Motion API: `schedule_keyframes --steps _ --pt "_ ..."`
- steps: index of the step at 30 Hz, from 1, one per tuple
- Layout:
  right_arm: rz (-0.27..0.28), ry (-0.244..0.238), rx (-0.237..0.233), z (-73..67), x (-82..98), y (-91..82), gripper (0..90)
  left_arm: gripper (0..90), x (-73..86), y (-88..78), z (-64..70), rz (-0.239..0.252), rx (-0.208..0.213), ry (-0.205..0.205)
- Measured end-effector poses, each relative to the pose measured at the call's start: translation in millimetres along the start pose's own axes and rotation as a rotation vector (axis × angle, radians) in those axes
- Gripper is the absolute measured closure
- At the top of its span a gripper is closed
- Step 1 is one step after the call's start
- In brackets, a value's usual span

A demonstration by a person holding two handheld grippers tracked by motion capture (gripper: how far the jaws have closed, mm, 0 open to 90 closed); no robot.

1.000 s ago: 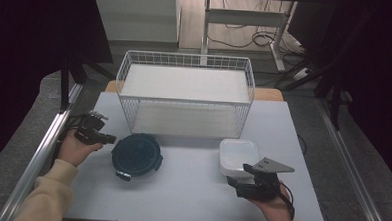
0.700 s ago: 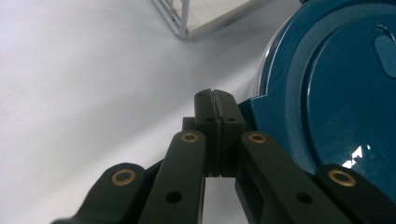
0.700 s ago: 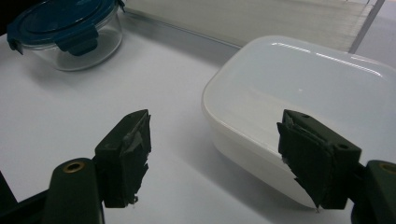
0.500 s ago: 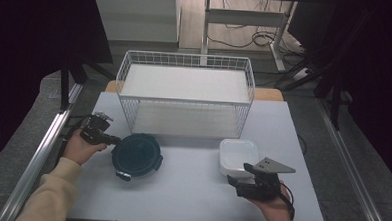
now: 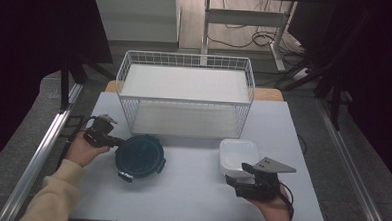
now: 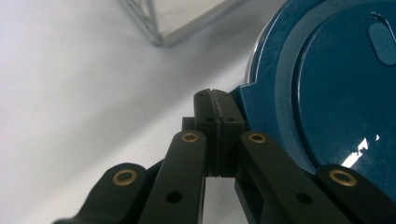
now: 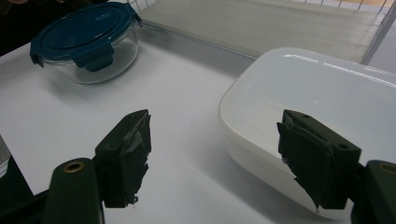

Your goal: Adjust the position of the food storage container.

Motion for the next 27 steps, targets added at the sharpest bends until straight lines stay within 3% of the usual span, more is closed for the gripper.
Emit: schedule_keyframes --steps 9,19,22,27 --pt "0.003 0.003 0.003 0.9 -0.5 -1.0 25.4 90.0 -0.5 1.3 12.3 -0.003 0.009 0.037" --pt "-0.002 0.006 0.005 2.1 0.2 -0.2 25.4 90.0 -5.4 6.6 30.2 0.009 0.056 0.069" --pt "-0.005 0.007 0.004 2.0 0.6 -0.1 25.4 90.0 -5.2 7.5 40.4 0.006 0.089 0.087" --pt "-0.004 0.009 0.004 2.2 0.3 -0.5 25.4 90.0 -6.2 9.6 53.1 0.015 0.095 0.113"
Point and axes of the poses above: each handheld gripper's, and its own axes: y roughly forward along the jaws, x roughly out of its underside, z roughly to its right, the point moved 6 cm from there along y, roughly forward along the jaws, and after that the axes turned 1 degree about -x, right-handed, at the moved point
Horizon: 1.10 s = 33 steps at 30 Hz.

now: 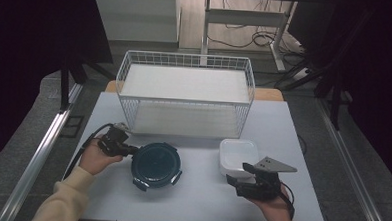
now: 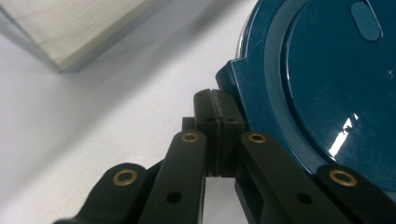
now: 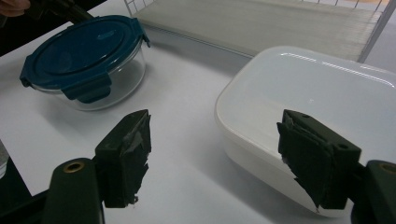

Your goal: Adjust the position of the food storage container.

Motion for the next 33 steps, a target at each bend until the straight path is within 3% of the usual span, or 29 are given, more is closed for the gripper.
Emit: schedule_keyframes --steps 11,19,22,33 --pt "-0.004 0.001 0.001 0.7 0.5 0.5 25.4 90.0 -0.5 -1.8 23.3 0.006 0.035 0.052" --pt "-0.004 0.001 0.002 0.9 0.7 1.0 25.4 90.0 1.4 -1.3 32.3 0.012 0.047 0.064" --pt "-0.003 0.004 0.002 1.1 0.6 0.8 25.4 90.0 3.9 -2.5 41.1 0.004 0.042 0.09" --pt "-0.004 0.005 0.003 1.1 0.7 1.0 25.4 90.0 12.2 -4.3 57.8 0.033 0.081 0.089"
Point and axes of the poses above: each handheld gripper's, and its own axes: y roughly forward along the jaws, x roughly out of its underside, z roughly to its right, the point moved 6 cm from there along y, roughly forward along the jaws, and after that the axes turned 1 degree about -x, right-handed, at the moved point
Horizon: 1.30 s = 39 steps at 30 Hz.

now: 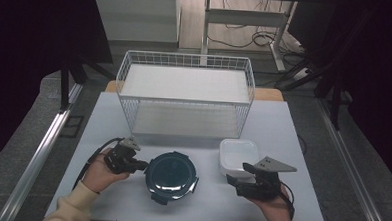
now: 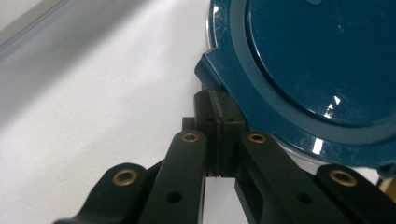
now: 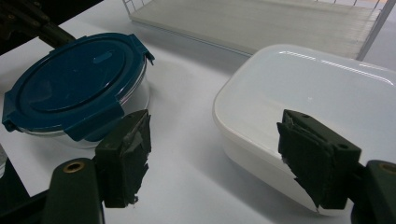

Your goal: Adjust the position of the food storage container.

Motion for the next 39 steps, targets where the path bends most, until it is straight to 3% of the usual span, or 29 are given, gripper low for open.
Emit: schedule_keyframes --steps 14,28,35,37,39 --pt "-0.007 -0.002 0.001 -0.7 1.1 1.9 25.4 90.0 4.4 0.4 18.1 0.022 0.029 0.005" --pt "-0.004 -0.003 0.002 -1.7 1.5 2.3 25.4 90.0 7.0 0.0 20.6 0.063 0.058 -0.023" --pt "0.009 -0.005 0.0 -1.0 1.3 -0.3 25.4 89.6 6.8 -17.5 14.4 0.135 0.01 -0.071" --pt "0.013 -0.002 -0.002 -0.5 1.8 0.2 25.4 77.9 9.1 -26.2 10.7 0.186 -0.043 -0.124" --pt "0.011 -0.001 -0.006 -1.5 2.5 1.1 25.4 56.2 11.0 -29.4 8.2 0.212 -0.077 -0.175"
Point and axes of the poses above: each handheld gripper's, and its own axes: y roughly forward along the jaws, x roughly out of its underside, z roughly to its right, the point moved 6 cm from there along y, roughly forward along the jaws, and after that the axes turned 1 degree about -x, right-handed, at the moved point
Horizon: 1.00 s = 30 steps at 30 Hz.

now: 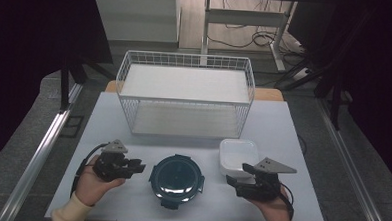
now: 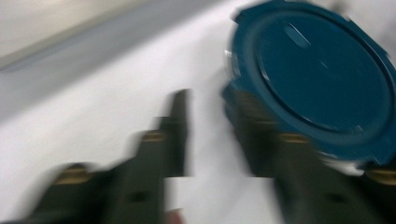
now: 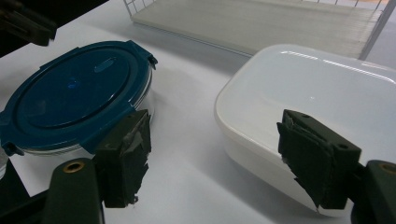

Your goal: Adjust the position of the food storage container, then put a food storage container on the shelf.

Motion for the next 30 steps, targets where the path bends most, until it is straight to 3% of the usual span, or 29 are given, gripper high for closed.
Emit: schedule_keyframes --steps 3,6,9,11,20,30 --pt "-0.002 0.0 -0.009 -1.9 0.7 1.6 25.3 34.0 3.4 -4.4 -4.2 0.018 -0.022 -0.073" --pt "-0.006 0.002 -0.012 -3.6 1.3 2.9 23.8 27.3 6.4 -5.9 -5.8 0.023 -0.015 -0.106" --pt "-0.003 0.007 -0.02 -4.6 1.2 3.7 22.9 25.3 11.5 -6.4 -5.9 0.024 0.002 -0.136" --pt "0.002 0.013 -0.026 -5.3 0.9 3.8 22.1 24.9 13.0 -6.1 -4.0 0.021 0.021 -0.137" --pt "0.018 0.027 -0.051 -8.7 -1.4 3.6 20.1 20.7 13.2 -5.3 1.1 0.035 0.038 -0.118" --pt "0.007 0.025 -0.066 -17.0 0.8 5.5 19.6 16.9 11.7 -0.9 2.0 0.038 0.075 -0.164"
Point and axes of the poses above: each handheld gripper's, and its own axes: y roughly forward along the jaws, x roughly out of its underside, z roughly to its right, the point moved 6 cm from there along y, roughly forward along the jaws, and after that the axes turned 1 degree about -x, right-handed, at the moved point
